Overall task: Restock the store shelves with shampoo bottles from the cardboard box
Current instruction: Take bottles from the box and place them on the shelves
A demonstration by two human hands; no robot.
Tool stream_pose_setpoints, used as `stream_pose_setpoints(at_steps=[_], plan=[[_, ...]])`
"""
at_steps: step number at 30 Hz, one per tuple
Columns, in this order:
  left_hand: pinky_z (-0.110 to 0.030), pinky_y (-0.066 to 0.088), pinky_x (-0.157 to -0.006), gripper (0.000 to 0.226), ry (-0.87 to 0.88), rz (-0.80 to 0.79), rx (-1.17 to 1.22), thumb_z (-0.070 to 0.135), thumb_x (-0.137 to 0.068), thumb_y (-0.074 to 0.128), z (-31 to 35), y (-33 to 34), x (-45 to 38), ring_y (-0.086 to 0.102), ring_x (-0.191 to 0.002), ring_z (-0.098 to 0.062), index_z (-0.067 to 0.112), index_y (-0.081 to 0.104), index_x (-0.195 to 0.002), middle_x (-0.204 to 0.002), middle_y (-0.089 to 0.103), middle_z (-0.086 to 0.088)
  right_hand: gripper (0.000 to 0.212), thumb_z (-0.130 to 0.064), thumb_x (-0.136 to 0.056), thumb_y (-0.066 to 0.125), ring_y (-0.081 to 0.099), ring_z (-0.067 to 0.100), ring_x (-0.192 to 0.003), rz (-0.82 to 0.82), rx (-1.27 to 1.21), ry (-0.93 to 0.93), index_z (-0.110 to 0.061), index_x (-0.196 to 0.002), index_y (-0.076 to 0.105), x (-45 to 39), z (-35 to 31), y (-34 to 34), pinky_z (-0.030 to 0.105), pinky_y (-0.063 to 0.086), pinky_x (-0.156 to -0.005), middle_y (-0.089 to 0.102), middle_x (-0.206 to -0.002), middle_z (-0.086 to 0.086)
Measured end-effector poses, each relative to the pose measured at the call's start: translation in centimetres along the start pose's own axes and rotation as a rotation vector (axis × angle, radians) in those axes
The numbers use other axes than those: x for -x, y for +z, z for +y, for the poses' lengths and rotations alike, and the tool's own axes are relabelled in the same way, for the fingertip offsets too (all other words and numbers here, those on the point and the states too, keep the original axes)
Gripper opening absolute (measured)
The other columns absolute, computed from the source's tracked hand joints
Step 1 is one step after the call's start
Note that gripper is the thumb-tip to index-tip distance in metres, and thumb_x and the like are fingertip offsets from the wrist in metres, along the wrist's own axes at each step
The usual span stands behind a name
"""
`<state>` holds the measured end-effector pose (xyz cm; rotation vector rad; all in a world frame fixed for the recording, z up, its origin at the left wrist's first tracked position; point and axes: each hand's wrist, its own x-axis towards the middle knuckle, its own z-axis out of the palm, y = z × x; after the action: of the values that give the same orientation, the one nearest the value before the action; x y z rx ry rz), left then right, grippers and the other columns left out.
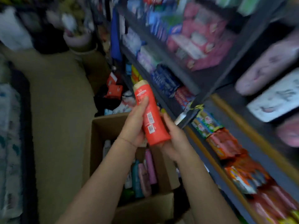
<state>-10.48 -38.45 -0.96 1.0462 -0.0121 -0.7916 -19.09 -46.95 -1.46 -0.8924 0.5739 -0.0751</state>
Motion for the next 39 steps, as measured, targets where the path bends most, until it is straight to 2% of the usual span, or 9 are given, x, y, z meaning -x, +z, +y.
stream_pose_setpoints(at_steps=[5, 8, 12, 16, 21, 23, 27, 30, 39], plan=[[-0.018, 0.042, -0.039, 0.056, 0.119, -0.342, -0.115, 0.062, -0.068, 0.067, 6.3, 12.0, 6.5, 0.052, -0.04, -0.007, 0.018, 0.062, -0.102, -0.062, 0.064, 0.001, 0.044, -0.049, -0.092, 0.045, 0.057, 0.021, -0.052, -0.218, -0.082, -0.16, -0.015, -0.104, 0.069, 11.4, -10.5, 1.8, 0.024, 0.046, -0.043, 0.059, -0.083, 0.015], [-0.026, 0.051, -0.055, 0.057, 0.148, -0.489, -0.189, 0.055, -0.067, 0.08, 7.9, 18.3, 9.4, 0.061, -0.06, -0.018, 0.017, 0.062, -0.105, -0.073, 0.066, -0.005, 0.033, -0.041, -0.087, 0.058, 0.058, 0.016, -0.058, -0.087, 0.119, -0.346, -0.013, -0.104, 0.061, 16.8, -14.4, 1.2, 0.024, 0.046, -0.049, 0.06, -0.08, 0.008], [-0.036, 0.058, -0.079, 0.052, 0.302, -0.602, -0.306, 0.043, -0.072, 0.078, 9.0, 25.5, 12.5, 0.071, -0.093, -0.027, 0.014, 0.068, -0.114, -0.096, 0.075, -0.011, 0.036, -0.019, -0.08, 0.078, 0.07, 0.009, -0.093, 0.29, 0.535, -0.738, -0.026, -0.112, 0.063, 21.9, -18.1, -0.3, 0.028, 0.056, -0.085, 0.074, -0.103, -0.004], [-0.036, 0.051, -0.097, 0.067, 0.419, -0.836, -0.428, 0.075, -0.085, 0.044, 9.1, 31.4, 15.4, 0.066, -0.114, -0.013, 0.03, 0.057, -0.134, -0.122, 0.071, 0.004, 0.042, -0.014, -0.073, 0.083, 0.068, 0.01, -0.085, 0.61, 0.585, -1.022, -0.021, -0.109, 0.061, 27.6, -20.9, -2.2, 0.03, 0.057, -0.08, 0.072, -0.095, -0.002], [-0.024, 0.037, -0.11, 0.036, 0.776, -0.803, -0.757, 0.037, -0.104, 0.046, 6.9, 37.3, 16.3, 0.05, -0.131, -0.007, 0.028, 0.057, -0.136, -0.139, 0.057, 0.009, 0.047, -0.013, -0.075, 0.082, 0.065, 0.007, -0.081, 0.925, 0.607, -1.359, -0.021, -0.112, 0.055, 34.7, -23.7, -5.3, 0.023, 0.054, -0.074, 0.069, -0.092, -0.007], [-0.027, 0.034, -0.111, 0.042, 0.912, -0.791, -1.019, 0.029, -0.098, 0.057, 4.9, 38.7, 15.7, 0.045, -0.136, -0.014, 0.023, 0.054, -0.139, -0.144, 0.051, 0.001, 0.042, -0.022, -0.075, 0.083, 0.066, 0.01, -0.083, 1.032, 0.653, -1.392, -0.023, -0.108, 0.056, 36.6, -24.6, -7.0, 0.03, 0.055, -0.076, 0.068, -0.091, -0.006], [-0.033, 0.032, -0.103, 0.057, 1.163, -0.77, -1.488, 0.06, -0.088, 0.042, 1.9, 39.3, 14.0, 0.051, -0.12, -0.023, 0.027, 0.061, -0.129, -0.128, 0.063, 0.002, 0.037, -0.042, -0.074, 0.081, 0.064, 0.01, -0.082, 1.244, 0.682, -1.404, -0.022, -0.099, 0.062, 38.4, -25.9, -10.2, 0.033, 0.053, -0.075, 0.067, -0.089, -0.003], [-0.034, 0.026, -0.103, 0.033, 1.214, -0.669, -1.418, 0.048, -0.096, 0.053, 0.9, 39.3, 13.4, 0.048, -0.115, -0.023, 0.028, 0.063, -0.121, -0.117, 0.063, 0.004, 0.031, -0.036, -0.076, 0.082, 0.059, 0.001, -0.072, 1.273, 0.598, -1.394, -0.021, -0.094, 0.06, 38.7, -27.0, -11.3, 0.018, 0.047, -0.068, 0.066, -0.08, -0.01], [-0.033, 0.025, -0.103, 0.023, 1.236, -0.651, -1.349, 0.045, -0.094, 0.057, 0.5, 39.3, 13.1, 0.046, -0.111, -0.022, 0.03, 0.063, -0.11, -0.106, 0.059, 0.007, 0.042, -0.022, -0.071, 0.078, 0.061, 0.014, -0.075, 1.293, 0.708, -1.206, -0.013, -0.101, 0.049, 35.8, -30.3, -11.9, 0.026, 0.046, -0.067, 0.064, -0.09, 0.002]])
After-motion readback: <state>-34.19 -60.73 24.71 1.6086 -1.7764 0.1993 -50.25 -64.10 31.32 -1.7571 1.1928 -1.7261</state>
